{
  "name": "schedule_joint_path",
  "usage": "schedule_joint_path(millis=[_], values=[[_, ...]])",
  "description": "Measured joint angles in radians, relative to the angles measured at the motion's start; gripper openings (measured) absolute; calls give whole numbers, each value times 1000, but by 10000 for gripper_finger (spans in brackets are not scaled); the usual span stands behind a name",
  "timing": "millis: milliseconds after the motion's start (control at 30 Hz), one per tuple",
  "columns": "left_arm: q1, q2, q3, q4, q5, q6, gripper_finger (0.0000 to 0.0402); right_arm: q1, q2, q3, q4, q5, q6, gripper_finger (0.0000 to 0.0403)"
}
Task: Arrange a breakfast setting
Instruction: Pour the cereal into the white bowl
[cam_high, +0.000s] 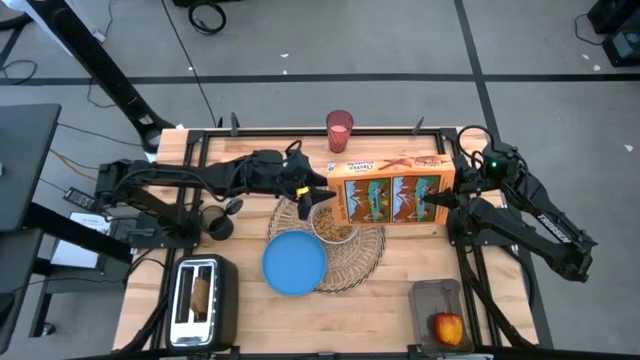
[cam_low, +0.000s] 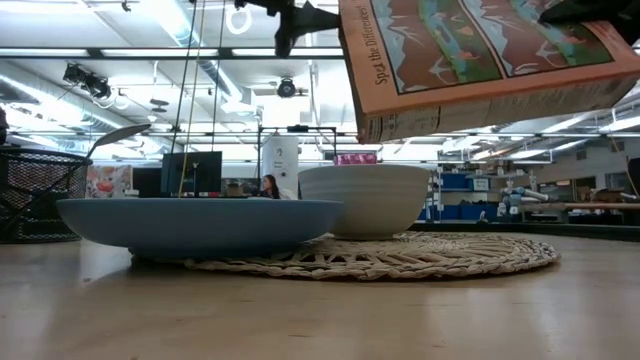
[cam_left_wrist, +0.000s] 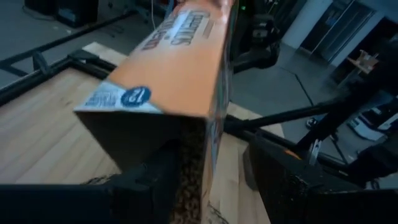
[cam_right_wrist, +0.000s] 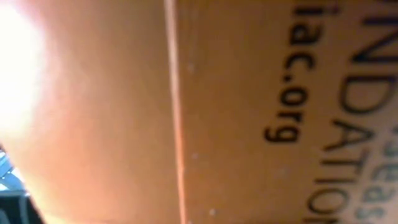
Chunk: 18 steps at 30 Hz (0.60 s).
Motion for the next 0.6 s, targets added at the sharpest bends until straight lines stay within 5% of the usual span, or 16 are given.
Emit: schedule_joint_path(millis=[300,600], values=[[-8,-102,0,-78,1,-19,197,0,-13,1,1,2,22,244],[-8,-248,0,61,-3,22,197,0,-20,1,11,2,42,244]])
